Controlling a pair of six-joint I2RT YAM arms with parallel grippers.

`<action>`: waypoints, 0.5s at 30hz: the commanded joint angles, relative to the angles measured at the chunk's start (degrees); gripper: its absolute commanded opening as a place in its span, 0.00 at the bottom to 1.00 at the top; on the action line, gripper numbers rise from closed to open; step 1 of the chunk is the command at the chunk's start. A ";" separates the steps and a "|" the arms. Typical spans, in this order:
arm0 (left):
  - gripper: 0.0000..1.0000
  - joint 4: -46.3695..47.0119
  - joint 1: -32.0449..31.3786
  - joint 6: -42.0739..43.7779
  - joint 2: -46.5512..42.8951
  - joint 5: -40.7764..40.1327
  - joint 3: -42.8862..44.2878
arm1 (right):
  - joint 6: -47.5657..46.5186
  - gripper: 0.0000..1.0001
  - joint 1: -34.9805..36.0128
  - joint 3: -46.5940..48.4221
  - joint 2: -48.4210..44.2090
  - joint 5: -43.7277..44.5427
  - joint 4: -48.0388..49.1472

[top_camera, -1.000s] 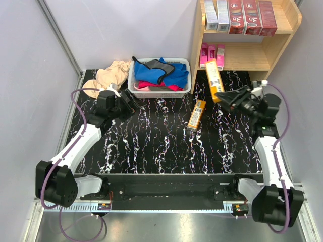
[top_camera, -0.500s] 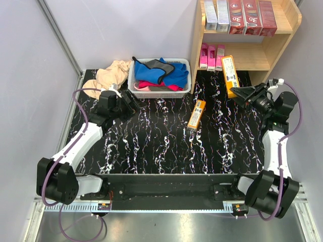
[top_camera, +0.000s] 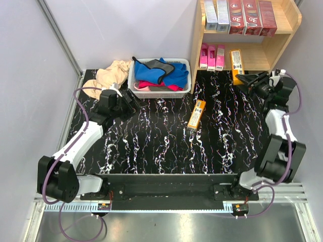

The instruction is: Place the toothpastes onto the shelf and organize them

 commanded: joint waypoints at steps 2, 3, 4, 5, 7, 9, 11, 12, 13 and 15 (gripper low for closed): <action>0.99 2.19 -0.23 1.07 0.13 1.25 2.82 | 0.65 0.32 0.07 9.82 8.39 2.59 6.62; 0.99 2.19 -0.23 1.07 0.22 1.25 2.82 | 0.92 0.32 0.16 10.45 10.66 2.68 7.06; 0.99 2.19 -0.23 1.15 0.30 1.25 2.90 | 1.01 0.32 0.24 11.06 11.64 3.29 7.24; 0.99 2.19 -0.23 1.16 0.31 1.25 2.99 | 1.18 0.32 0.42 12.20 12.61 3.47 7.24; 0.99 1.92 -0.23 1.24 0.57 1.25 3.25 | 1.62 0.32 1.38 13.26 15.51 3.65 7.33; 0.99 1.92 -0.23 1.24 0.74 1.34 3.34 | 1.71 0.32 3.05 14.84 17.71 4.26 7.06; 0.99 1.84 -0.23 1.42 0.92 1.25 3.43 | 1.80 0.32 4.20 16.07 19.12 4.96 6.97; 0.99 1.75 -0.23 1.51 0.92 1.34 3.34 | 1.80 0.32 5.24 16.51 20.08 5.92 6.89; 0.99 1.57 -0.23 1.59 0.83 1.25 3.52 | 1.63 0.32 5.60 17.48 20.61 6.37 6.54; 0.99 1.48 -0.23 1.51 0.75 1.25 3.43 | 1.89 0.32 6.31 18.27 22.37 7.42 6.36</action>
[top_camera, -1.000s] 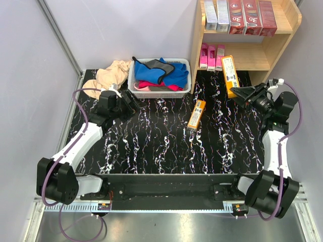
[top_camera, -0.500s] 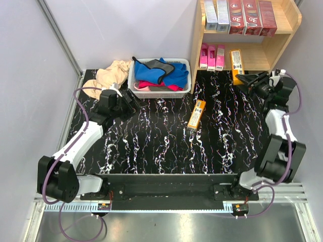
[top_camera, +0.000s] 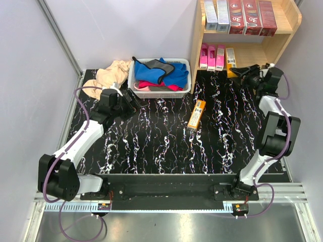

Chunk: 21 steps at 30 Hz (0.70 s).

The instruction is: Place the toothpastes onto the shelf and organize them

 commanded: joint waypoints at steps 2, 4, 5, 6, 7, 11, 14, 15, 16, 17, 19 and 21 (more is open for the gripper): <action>0.99 1.55 -0.23 1.03 -0.61 0.92 2.49 | 1.06 0.32 2.24 5.86 3.51 2.44 3.06; 0.99 1.55 -0.23 1.02 -0.79 0.92 2.84 | 1.58 0.32 2.51 7.53 4.92 2.71 2.80; 0.99 1.55 -0.23 1.02 -0.87 0.92 2.93 | 1.85 0.32 2.51 8.15 6.15 2.71 2.88; 0.99 1.38 -0.23 1.11 -0.88 0.92 3.02 | 2.11 0.32 2.68 8.59 6.86 2.80 2.88; 0.99 1.46 -0.23 1.03 -0.88 1.01 3.11 | 2.38 0.32 2.95 9.64 7.39 2.80 2.71; 0.99 1.46 -0.23 1.11 -0.70 1.27 3.11 | 2.82 0.35 3.65 12.28 10.28 2.89 1.48; 0.99 1.46 -0.31 0.94 -0.70 1.19 3.02 | 3.43 0.39 4.09 13.69 11.87 2.62 1.04; 0.99 1.46 -0.32 0.94 -0.70 1.27 2.84 | 3.43 0.40 4.26 13.86 12.14 2.53 0.86; 0.99 1.46 -0.32 0.94 -0.70 1.19 2.93 | 3.26 0.42 4.44 14.30 12.40 2.45 0.43; 0.99 1.37 -0.32 0.94 -0.61 1.36 2.93 | 3.17 0.43 4.79 14.57 12.92 2.10 -0.10; 0.99 1.46 -0.32 1.11 -0.53 1.36 2.76 | 2.82 0.46 5.23 14.40 13.10 2.01 -0.63; 0.99 1.55 -0.32 1.02 -0.44 1.36 2.67 | 2.56 0.50 5.50 13.78 12.93 2.18 -0.90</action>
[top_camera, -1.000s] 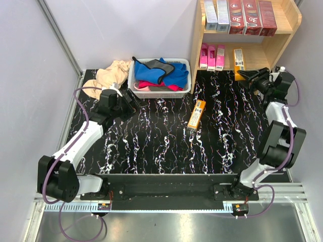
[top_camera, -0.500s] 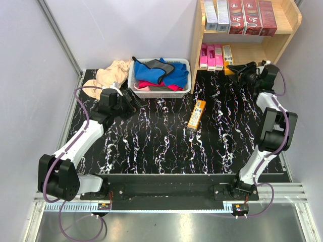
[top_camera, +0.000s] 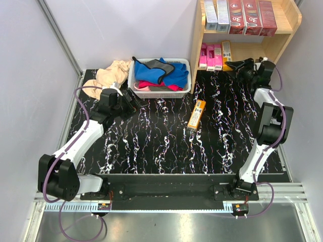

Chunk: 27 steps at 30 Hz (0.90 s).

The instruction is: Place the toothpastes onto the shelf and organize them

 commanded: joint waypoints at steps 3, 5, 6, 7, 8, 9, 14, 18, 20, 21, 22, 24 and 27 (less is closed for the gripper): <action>0.99 1.68 -0.18 1.05 -0.55 1.47 2.14 | -0.09 0.60 1.41 -1.24 0.01 0.24 -2.80; 0.99 1.85 -0.18 1.05 -0.63 1.56 1.88 | -0.35 0.69 1.41 -2.21 -0.96 0.67 -3.06; 0.99 1.94 -0.18 0.96 -0.72 1.65 1.70 | -0.79 0.73 1.41 -3.17 -1.31 0.85 -3.06; 0.99 2.03 -0.18 0.87 -0.81 1.74 1.61 | -0.97 0.77 1.41 -3.62 -2.01 1.11 -3.06; 0.99 2.21 -0.18 0.87 -0.90 1.91 1.35 | -1.14 0.83 1.41 -3.97 -2.36 1.12 -3.06; 0.99 2.30 -0.18 0.96 -1.07 2.00 1.35 | -1.32 0.86 1.41 -4.50 -2.80 1.12 -2.89; 0.99 2.56 -0.27 0.87 -1.34 2.35 0.74 | -1.15 0.99 1.23 -6.52 -6.14 1.55 -0.34; 0.99 2.74 -0.36 0.78 -1.60 2.27 0.38 | 0.87 1.00 0.88 -8.71 -8.42 1.82 3.17; 0.99 3.00 -0.53 0.87 -1.69 2.27 0.38 | 2.36 1.00 0.62 -11.08 -10.53 2.87 6.24; 0.99 3.00 -0.62 1.04 -1.78 2.26 0.30 | 2.54 1.00 0.53 -11.70 -11.24 3.13 6.69; 0.99 3.00 -0.62 1.13 -1.69 2.26 0.47 | 2.81 1.00 0.53 -12.32 -12.63 3.57 7.91; 0.99 3.00 -0.97 1.66 -1.69 2.18 0.65 | 2.99 1.00 0.53 -14.25 -14.22 3.93 8.62; 0.99 2.56 -1.33 2.19 -1.25 1.83 1.26 | 3.16 1.00 0.44 -16.35 -17.30 3.93 8.98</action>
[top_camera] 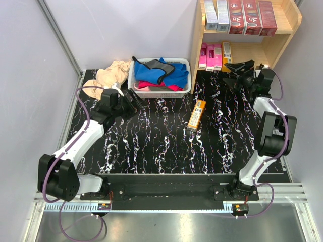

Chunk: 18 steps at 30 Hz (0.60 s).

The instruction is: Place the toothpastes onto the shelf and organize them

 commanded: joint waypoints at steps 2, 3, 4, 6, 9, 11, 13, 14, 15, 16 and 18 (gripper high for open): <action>0.99 1.93 -1.50 2.39 -0.88 -0.12 1.98 | 0.51 1.00 -0.26 -3.21 -8.96 0.89 4.72; 0.99 1.75 -1.85 2.91 -0.35 -0.38 2.33 | -0.01 1.00 -0.26 -4.52 -10.10 0.89 4.37; 0.99 1.49 -2.21 3.26 0.09 -0.74 2.77 | -0.54 1.00 -0.26 -5.32 -12.20 0.89 3.23; 0.99 0.26 -4.05 4.31 1.92 -1.62 4.79 | -2.29 1.00 -0.26 -7.51 -14.67 0.80 1.73; 0.99 -1.76 -7.21 5.81 5.35 -3.11 8.30 | -5.63 1.00 -0.26 -10.77 -20.12 1.15 -3.78; 0.99 -2.99 -10.19 6.60 8.07 -5.03 11.03 | -7.56 1.00 -0.26 -13.57 -24.25 1.68 -5.65; 0.99 -4.05 -12.65 8.01 9.93 -8.02 14.10 | -8.62 1.00 -0.26 -15.60 -28.56 2.12 -8.28; 0.99 -5.53 -15.10 8.45 12.02 -10.99 15.25 | -10.11 1.00 -0.26 -17.09 -29.88 2.38 -9.51; 0.99 -6.07 -16.17 9.24 13.18 -12.07 16.48 | -10.82 1.00 -0.26 -17.71 -32.50 2.56 -11.79; 0.99 -6.51 -17.23 9.59 14.23 -13.12 18.49 | -11.69 1.00 -0.26 -18.41 -33.83 2.82 -13.20; 0.99 -7.83 -19.87 10.55 17.66 -15.24 20.78 | -13.98 1.00 -0.26 -20.43 -37.60 3.26 -16.89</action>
